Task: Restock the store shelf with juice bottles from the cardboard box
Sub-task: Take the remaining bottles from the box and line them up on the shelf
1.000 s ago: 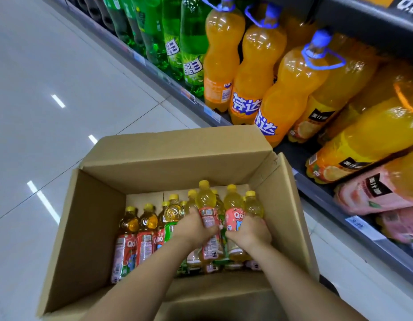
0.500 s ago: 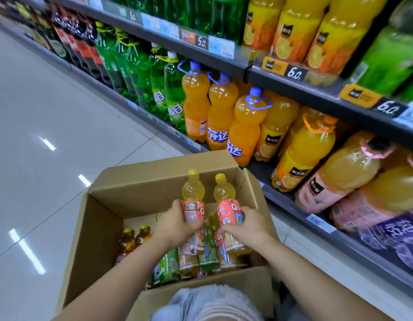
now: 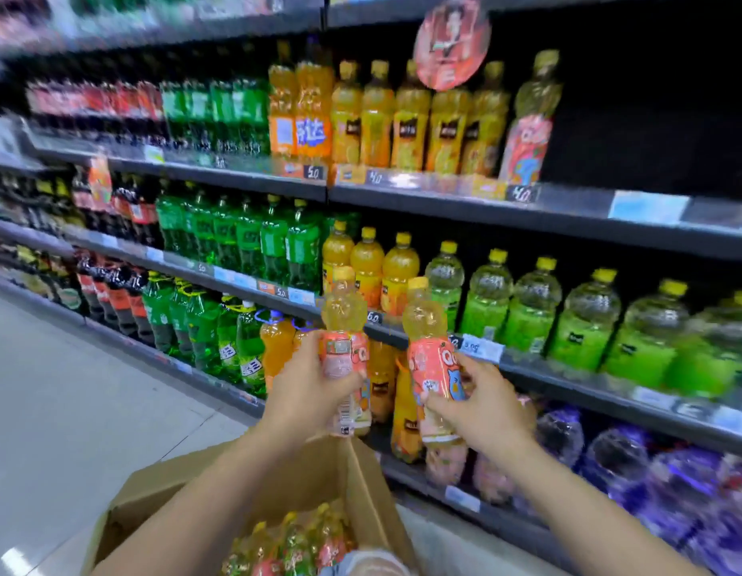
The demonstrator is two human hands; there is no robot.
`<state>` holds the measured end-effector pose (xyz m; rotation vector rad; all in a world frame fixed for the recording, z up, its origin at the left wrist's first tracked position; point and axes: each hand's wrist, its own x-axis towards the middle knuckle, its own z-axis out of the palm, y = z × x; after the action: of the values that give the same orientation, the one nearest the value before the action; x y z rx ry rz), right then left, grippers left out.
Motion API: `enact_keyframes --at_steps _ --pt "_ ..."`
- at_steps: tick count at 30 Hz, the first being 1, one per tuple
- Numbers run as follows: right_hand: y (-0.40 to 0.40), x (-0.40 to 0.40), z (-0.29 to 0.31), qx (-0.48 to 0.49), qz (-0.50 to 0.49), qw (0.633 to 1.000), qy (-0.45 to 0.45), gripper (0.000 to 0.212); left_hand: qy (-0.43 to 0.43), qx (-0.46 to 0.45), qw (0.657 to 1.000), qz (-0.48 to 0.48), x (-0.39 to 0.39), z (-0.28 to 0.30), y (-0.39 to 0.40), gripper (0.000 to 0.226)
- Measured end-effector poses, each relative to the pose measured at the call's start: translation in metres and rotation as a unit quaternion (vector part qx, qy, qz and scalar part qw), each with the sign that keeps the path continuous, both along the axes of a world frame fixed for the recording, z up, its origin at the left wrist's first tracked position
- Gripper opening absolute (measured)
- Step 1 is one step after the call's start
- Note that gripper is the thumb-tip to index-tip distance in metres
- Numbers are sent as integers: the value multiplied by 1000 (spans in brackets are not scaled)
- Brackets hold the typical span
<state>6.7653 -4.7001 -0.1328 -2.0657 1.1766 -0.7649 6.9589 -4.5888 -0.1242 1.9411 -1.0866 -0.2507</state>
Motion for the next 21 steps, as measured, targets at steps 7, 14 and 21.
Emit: enact_keyframes --at_steps 7,14,21 --pt "11 -97 117 -118 -91 979 -137 58 -54 -131 985 -96 -74 126 -25 50" --pt "7 -162 191 -182 -147 956 -176 79 -80 -225 960 -145 -125 204 -56 58" --pt "-50 -188 230 -245 -202 934 -161 97 -72 -247 949 -180 -141 238 -130 53"
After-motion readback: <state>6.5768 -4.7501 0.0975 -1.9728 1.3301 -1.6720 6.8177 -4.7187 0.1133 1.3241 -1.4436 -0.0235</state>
